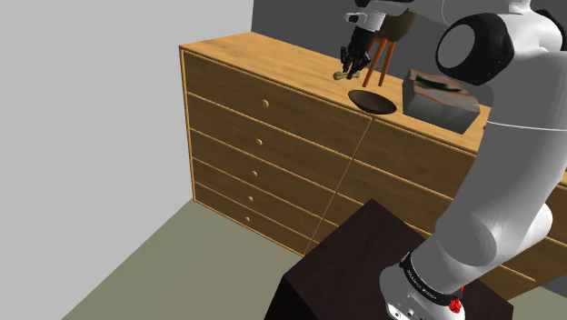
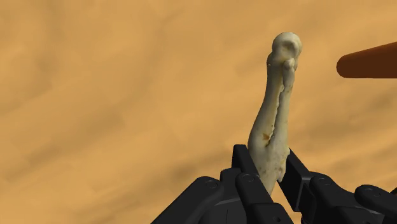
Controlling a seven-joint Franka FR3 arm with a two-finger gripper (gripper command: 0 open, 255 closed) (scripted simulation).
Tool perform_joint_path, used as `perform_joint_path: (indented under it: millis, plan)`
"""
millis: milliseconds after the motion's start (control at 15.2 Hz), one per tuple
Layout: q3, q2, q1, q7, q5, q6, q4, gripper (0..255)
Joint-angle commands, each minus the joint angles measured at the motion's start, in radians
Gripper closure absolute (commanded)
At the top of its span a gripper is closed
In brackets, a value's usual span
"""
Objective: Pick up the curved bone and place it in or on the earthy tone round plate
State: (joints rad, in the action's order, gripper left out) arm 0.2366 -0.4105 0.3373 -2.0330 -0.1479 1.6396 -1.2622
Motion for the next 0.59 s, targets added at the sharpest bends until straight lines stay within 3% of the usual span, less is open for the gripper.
perform_joint_path:
  millis: [0, 528]
  plan:
    - [0.0, -0.007, 0.003, 0.002, -0.001, -0.029, 0.037, 255]
    - [0.0, -0.051, 0.022, 0.01, -0.01, -0.163, 0.216, 255]
